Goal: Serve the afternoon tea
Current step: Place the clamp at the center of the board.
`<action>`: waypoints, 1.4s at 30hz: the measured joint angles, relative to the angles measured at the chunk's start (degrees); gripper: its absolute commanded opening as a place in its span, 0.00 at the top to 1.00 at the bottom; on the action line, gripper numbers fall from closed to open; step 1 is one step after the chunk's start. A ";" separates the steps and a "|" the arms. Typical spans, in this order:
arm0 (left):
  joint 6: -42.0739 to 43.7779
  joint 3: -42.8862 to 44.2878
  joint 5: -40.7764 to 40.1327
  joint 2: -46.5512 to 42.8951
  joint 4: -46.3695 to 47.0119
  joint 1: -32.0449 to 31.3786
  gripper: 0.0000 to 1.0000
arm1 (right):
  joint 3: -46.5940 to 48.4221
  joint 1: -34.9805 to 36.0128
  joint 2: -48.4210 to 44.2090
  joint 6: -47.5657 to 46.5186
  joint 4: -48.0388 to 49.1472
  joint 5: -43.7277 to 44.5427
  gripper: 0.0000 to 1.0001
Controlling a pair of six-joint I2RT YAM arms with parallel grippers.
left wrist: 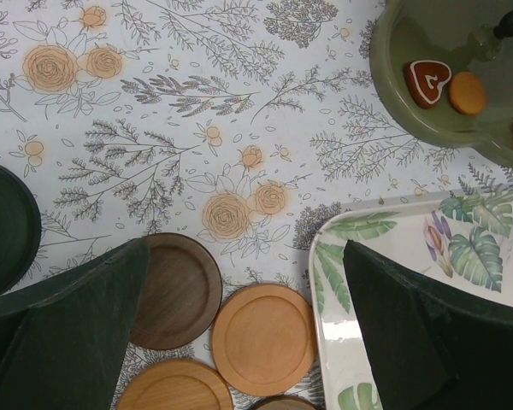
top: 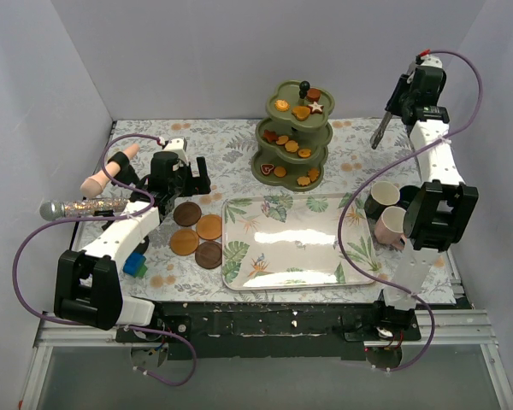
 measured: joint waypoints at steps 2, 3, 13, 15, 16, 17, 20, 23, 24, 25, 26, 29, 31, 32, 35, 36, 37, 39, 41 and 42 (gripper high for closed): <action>0.00 0.00 0.02 0.00 0.00 0.00 0.02 | 1.75 -0.02 2.56 -0.61 -2.40 0.00 0.64; 0.00 0.00 0.04 0.00 0.00 0.00 0.02 | 2.69 -0.02 3.74 -0.98 -3.65 0.02 0.64; 0.00 0.00 0.22 0.00 -0.02 0.00 0.02 | 12.02 0.02 11.26 -5.49 -13.64 0.48 0.64; 0.00 0.00 0.22 0.00 -0.02 0.00 0.02 | 12.52 0.15 11.98 -6.38 -14.95 0.68 0.64; 0.00 0.00 0.22 0.00 0.00 0.00 0.02 | 12.59 0.22 12.33 -6.97 -15.47 0.76 0.64; -0.02 0.00 0.22 0.00 0.00 0.00 0.02 | 12.87 0.26 12.85 -7.41 -16.35 0.94 0.64; -0.02 0.00 0.22 0.00 -0.02 0.00 0.02 | 13.51 0.59 14.43 -8.87 -18.25 1.97 0.64; -0.04 0.00 0.22 0.00 0.00 0.00 0.02 | 14.32 1.16 16.17 -10.23 -19.61 3.15 0.64; -0.04 0.00 0.22 0.00 0.00 0.00 0.02 | 14.86 1.42 16.92 -10.49 -20.04 3.39 0.64; -0.04 0.00 0.22 0.00 0.00 0.00 0.02 | 15.52 1.68 17.75 -10.78 -20.59 3.58 0.64; -0.04 0.00 0.22 0.00 -0.02 0.00 0.02 | 16.15 1.88 18.53 -11.06 -21.03 3.69 0.64; -0.04 0.00 0.20 0.02 0.00 0.00 0.02 | 18.05 2.51 20.68 -11.56 -21.73 4.04 0.64; -0.04 0.00 0.22 0.02 -0.02 0.00 0.02 | 18.29 2.95 21.68 -11.69 -21.75 4.48 0.64; -0.04 0.00 0.20 0.02 0.00 0.00 0.02 | 18.29 3.17 22.16 -12.00 -21.75 4.81 0.64; -0.04 0.00 0.20 0.07 0.00 0.00 0.02 | 18.21 3.87 23.17 -13.09 -21.57 5.29 0.63; -0.04 0.00 0.20 0.13 0.00 0.00 0.02 | 18.05 4.11 23.34 -13.29 -21.29 5.46 0.63; -0.02 0.00 0.20 0.20 -0.02 0.00 0.02 | 17.86 4.39 23.54 -13.51 -21.00 5.68 0.63; -0.02 0.00 0.20 0.35 0.00 0.00 0.02 | 17.68 4.81 24.24 -14.03 -19.82 6.19 0.63; -0.02 0.00 0.20 0.55 -0.02 0.00 0.02 | 17.66 4.92 25.07 -14.32 -18.58 6.43 0.63; -0.02 0.00 0.20 0.57 -0.02 0.00 0.02 | 17.66 5.05 25.57 -14.40 -17.94 6.54 0.63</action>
